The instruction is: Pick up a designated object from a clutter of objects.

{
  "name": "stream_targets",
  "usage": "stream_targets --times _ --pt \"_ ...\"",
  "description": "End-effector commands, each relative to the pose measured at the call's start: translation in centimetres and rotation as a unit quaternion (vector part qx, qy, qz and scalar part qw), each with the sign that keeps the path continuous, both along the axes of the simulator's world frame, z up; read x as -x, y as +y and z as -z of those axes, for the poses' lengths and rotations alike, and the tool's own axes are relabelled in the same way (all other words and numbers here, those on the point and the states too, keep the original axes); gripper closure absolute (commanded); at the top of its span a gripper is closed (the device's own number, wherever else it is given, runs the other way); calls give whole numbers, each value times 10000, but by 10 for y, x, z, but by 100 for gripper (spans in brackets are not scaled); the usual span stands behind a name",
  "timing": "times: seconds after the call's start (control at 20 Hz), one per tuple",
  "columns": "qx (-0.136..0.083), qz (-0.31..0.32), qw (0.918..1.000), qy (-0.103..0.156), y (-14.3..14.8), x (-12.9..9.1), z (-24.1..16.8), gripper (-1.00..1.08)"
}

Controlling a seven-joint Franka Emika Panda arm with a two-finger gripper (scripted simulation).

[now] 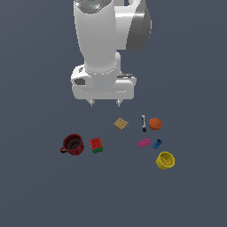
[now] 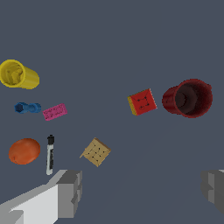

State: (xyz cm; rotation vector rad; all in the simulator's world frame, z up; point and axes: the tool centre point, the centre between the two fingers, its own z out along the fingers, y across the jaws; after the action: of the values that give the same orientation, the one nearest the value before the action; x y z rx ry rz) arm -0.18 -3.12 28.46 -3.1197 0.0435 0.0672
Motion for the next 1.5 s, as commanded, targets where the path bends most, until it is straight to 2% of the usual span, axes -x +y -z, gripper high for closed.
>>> stream_targets --times 0.0,0.45,0.8,1.15,1.45 --pt "0 0 10000 0 0 0 0 -92" --pt "-107 92 9999 -35 -11 2 2 -92" --pt "-104 87 9999 -34 -11 2 2 -92" --pt "-118 274 9995 -36 -3 2 18 -92" --pt "-135 628 9979 -37 13 5 48 -92"
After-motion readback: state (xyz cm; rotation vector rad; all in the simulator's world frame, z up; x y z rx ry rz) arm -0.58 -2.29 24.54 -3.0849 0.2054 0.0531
